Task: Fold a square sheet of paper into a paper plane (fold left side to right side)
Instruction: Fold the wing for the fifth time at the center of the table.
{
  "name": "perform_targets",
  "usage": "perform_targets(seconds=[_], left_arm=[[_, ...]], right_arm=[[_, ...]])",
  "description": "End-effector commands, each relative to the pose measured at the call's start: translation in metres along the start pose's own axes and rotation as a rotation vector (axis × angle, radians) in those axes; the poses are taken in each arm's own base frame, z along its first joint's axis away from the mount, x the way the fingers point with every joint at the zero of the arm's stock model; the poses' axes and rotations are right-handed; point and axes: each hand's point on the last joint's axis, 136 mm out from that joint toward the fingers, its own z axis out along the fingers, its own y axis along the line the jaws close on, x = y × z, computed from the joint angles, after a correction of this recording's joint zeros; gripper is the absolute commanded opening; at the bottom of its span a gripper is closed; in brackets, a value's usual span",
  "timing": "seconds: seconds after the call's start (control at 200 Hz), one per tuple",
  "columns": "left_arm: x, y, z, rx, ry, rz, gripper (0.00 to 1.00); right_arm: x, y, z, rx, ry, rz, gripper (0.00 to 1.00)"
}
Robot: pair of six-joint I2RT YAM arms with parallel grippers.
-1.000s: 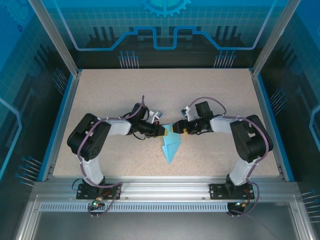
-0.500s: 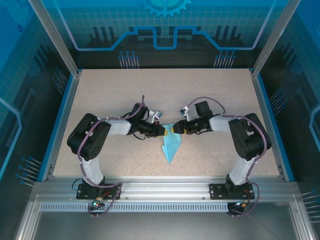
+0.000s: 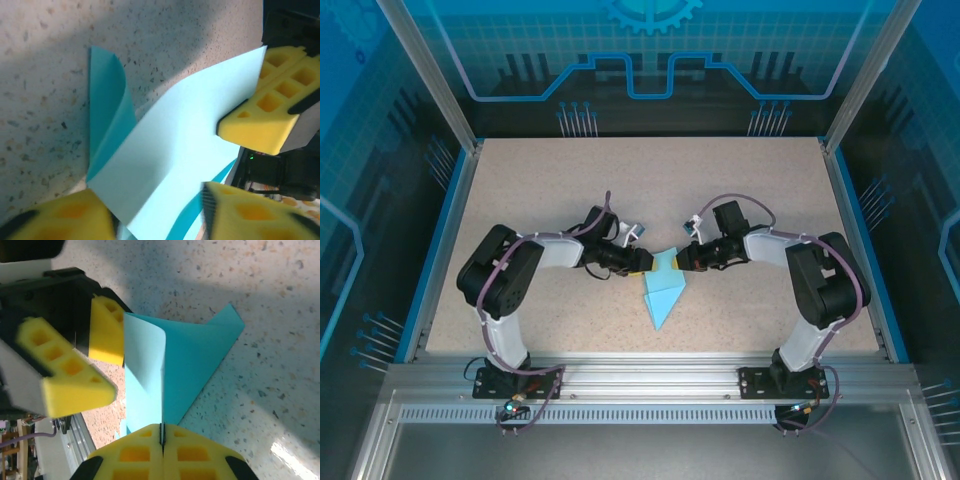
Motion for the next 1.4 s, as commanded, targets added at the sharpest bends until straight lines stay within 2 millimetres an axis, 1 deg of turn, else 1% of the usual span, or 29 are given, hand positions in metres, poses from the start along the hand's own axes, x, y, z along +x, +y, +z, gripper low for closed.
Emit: perform_targets(seconds=[0.0,0.065,0.15,0.235,0.295,0.425,0.525,0.64,0.78,0.825,1.0,1.18,1.396], left_arm=[[-0.019,-0.020,-0.022,-0.061,-0.054,0.089,0.64],[-0.025,-0.025,-0.034,-0.113,-0.084,0.115,0.68],[-0.027,-0.030,-0.050,-0.195,-0.118,0.146,0.69],[-0.016,-0.038,-0.063,-0.282,-0.136,0.195,0.68],[-0.001,-0.041,-0.067,-0.340,-0.125,0.221,0.67],[0.042,-0.054,-0.062,-0.431,-0.073,0.296,0.66],[0.071,-0.060,-0.056,-0.472,-0.038,0.318,0.66],[0.095,-0.063,-0.045,-0.534,0.006,0.338,0.67],[0.116,-0.062,-0.027,-0.607,0.062,0.362,0.69],[0.119,-0.062,-0.022,-0.630,0.078,0.372,0.70],[0.120,-0.053,-0.003,-0.735,0.121,0.406,0.71],[0.118,-0.045,0.008,-0.817,0.140,0.438,0.72],[0.111,-0.040,0.021,-0.891,0.143,0.486,0.72]], right_arm=[[-0.001,0.007,-0.008,0.051,0.003,0.042,0.00],[0.001,0.008,-0.008,0.074,0.004,0.071,0.00],[0.004,0.008,-0.008,0.120,-0.002,0.118,0.00],[0.006,0.009,-0.007,0.158,-0.011,0.169,0.01],[0.007,0.009,-0.006,0.187,-0.016,0.206,0.01],[0.010,0.009,-0.004,0.243,-0.023,0.268,0.01],[0.008,0.010,-0.003,0.275,-0.025,0.296,0.00],[0.007,0.010,0.000,0.295,-0.029,0.318,0.01],[0.006,0.011,0.005,0.312,-0.029,0.334,0.01],[0.006,0.011,0.006,0.317,-0.025,0.337,0.01],[0.008,0.009,0.011,0.332,-0.015,0.342,0.01],[0.008,0.008,0.013,0.336,-0.014,0.348,0.01],[0.009,0.006,0.015,0.338,-0.006,0.353,0.01]])
